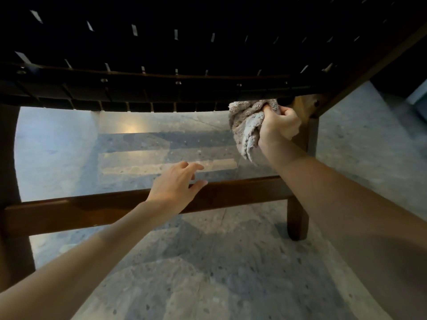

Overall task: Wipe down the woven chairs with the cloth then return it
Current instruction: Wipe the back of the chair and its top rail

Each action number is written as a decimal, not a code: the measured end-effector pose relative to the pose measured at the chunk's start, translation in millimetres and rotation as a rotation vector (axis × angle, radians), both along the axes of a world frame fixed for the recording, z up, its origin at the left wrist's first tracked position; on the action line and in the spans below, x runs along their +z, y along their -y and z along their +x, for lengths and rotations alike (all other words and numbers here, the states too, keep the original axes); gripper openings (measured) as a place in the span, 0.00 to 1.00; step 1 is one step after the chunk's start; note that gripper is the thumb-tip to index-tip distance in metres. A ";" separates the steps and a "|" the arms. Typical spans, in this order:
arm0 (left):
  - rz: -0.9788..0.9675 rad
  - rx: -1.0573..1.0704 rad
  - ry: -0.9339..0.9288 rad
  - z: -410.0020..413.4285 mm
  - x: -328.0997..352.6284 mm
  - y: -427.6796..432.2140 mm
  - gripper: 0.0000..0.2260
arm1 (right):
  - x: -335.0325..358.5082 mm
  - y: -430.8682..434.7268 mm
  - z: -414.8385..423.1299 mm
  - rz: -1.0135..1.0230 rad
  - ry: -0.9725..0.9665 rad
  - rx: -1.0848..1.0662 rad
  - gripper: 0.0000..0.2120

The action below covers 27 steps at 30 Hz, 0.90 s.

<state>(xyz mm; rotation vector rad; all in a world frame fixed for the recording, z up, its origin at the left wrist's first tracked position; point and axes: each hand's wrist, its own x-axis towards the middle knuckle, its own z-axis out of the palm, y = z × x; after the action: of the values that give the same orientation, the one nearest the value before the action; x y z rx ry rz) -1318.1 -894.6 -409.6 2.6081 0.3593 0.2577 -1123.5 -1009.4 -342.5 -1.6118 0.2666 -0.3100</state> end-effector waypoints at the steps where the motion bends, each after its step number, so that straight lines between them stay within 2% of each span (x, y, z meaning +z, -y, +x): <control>1: 0.001 -0.010 0.007 2.3 -0.7 0.0 0.19 | 0.7 4.7 4.1 0.014 -0.024 -0.027 0.12; 4: -0.019 -0.039 0.031 5.4 -3.0 -2.0 0.21 | 1.6 16.7 12.0 0.071 -0.100 -0.092 0.16; 9: -0.054 -0.069 0.035 0.8 -7.6 -7.3 0.23 | 1.3 19.3 11.9 0.196 -0.192 -0.119 0.18; 15: -0.052 -0.047 0.002 -4.0 -0.8 -13.3 0.21 | -3.6 5.5 -5.5 0.189 -0.119 -0.027 0.18; 19: -0.064 0.004 -0.024 -20.1 4.3 -29.6 0.19 | -6.0 -18.6 -27.6 0.085 0.008 0.076 0.14; 23: -0.077 0.059 -0.049 -48.3 11.8 -50.9 0.16 | -7.5 -68.4 -72.0 -0.100 0.103 0.361 0.11; 27: -0.060 0.122 -0.058 -81.7 21.5 -74.6 0.14 | -5.2 -130.7 -120.1 -0.191 0.148 0.510 0.10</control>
<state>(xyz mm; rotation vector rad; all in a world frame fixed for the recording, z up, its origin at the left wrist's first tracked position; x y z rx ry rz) -1399.9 -820.0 -388.1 2.5421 0.5388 0.2097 -1243.6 -878.7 -347.6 -1.7705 -0.2954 -0.0600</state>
